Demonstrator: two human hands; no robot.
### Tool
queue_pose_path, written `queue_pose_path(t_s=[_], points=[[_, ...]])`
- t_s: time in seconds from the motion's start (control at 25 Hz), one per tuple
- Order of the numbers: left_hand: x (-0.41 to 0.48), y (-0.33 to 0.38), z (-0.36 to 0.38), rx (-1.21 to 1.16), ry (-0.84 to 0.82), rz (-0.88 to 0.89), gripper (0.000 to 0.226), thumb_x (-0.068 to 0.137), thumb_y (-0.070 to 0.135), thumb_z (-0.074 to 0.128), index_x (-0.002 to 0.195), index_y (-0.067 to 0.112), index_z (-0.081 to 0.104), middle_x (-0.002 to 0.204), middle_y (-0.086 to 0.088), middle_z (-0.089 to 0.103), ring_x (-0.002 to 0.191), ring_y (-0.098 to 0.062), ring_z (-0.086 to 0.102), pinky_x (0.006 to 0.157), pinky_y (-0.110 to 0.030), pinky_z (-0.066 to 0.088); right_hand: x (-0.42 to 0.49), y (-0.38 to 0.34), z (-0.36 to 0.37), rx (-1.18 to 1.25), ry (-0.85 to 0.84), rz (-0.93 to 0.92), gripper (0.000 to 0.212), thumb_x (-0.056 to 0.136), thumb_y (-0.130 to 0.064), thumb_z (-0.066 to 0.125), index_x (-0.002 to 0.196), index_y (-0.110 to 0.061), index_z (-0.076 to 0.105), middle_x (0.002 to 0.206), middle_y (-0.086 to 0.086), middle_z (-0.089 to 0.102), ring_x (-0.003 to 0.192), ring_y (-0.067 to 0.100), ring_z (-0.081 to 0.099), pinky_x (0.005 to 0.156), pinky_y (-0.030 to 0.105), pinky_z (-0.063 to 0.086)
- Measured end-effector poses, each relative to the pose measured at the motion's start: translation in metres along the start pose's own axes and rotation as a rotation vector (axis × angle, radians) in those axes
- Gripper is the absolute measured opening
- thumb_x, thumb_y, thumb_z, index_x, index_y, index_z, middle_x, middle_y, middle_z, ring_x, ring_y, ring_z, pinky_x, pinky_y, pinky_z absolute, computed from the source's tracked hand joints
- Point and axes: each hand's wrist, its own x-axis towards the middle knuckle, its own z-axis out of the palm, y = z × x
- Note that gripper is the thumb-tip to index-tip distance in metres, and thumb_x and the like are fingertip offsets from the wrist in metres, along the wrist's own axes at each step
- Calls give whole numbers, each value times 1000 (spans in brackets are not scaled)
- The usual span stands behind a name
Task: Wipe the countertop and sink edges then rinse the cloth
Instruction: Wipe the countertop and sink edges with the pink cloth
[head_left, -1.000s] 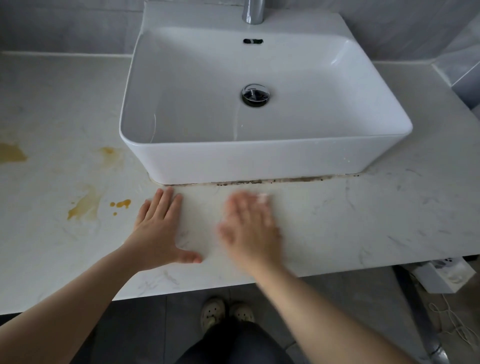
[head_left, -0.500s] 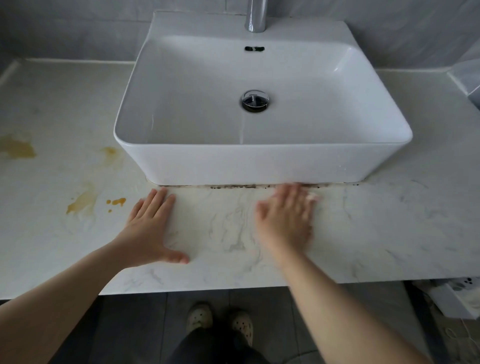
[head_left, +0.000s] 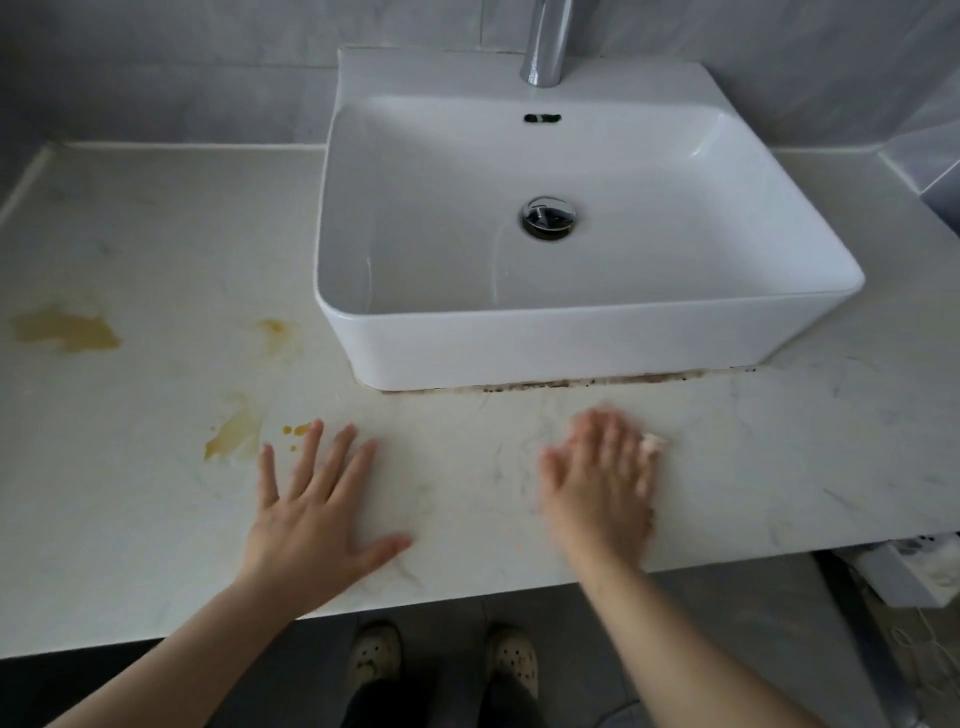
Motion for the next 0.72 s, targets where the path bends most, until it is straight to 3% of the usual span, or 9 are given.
queue_pose_path(t_s=[0.08,0.16,0.2,0.28,0.4,0.48,0.64,0.72], points=[[-7,-27,-4,-37,42,-82,104,66,90,19,145,22,20,153,-4,22,142,-20,-11,110,-50,-10,-42,-68,13,58,-5,-288,69,85,-52,28,136,-10,48,144,15,44,134,32,40,109,47,15],[-10,-54,-9,-55,66,-179,119,52,97,13,147,26,-1,155,-1,-3,140,-20,-21,109,-51,-16,-70,-107,19,43,-52,-577,66,92,-53,25,140,-11,43,147,12,40,138,30,35,110,45,12],[-12,-67,-11,-59,45,-233,123,45,98,12,144,28,-10,154,0,-14,139,-20,-25,108,-52,-16,-67,-109,18,4,-86,-623,67,94,-53,19,144,-13,35,151,9,33,141,28,28,112,42,6],[-17,-91,-15,-72,-2,-320,132,37,98,13,144,28,-15,155,-2,-18,139,-23,-24,109,-56,-11,-49,-96,17,-10,-45,-505,69,92,-53,13,149,-16,22,156,5,21,145,24,17,115,37,-5],[-26,-116,-16,-105,-61,-409,144,27,101,2,146,21,-14,156,-6,-12,141,-25,-18,110,-57,-5,-20,-77,11,-23,-31,-12,69,93,-52,9,151,-15,4,160,6,5,147,22,1,118,40,-8],[-29,-121,-14,-120,-62,-399,146,28,101,0,145,15,-13,156,-5,-10,142,-23,-17,111,-55,-3,-23,-112,12,21,-27,62,74,91,-54,11,150,-11,12,158,12,12,146,26,7,117,44,-5],[-32,-128,-14,-130,-29,-360,142,36,98,10,146,10,-8,157,-2,-9,142,-17,-15,114,-49,-2,-90,-197,29,42,-19,-584,71,85,-54,30,135,-7,49,140,13,49,132,30,44,108,42,16],[-36,-137,-14,-109,-26,-309,142,37,99,4,146,11,-7,157,-2,-9,140,-12,-18,116,-43,-3,-81,-181,27,-13,-22,-667,68,86,-53,30,136,-11,48,141,8,49,132,25,44,109,39,16]])
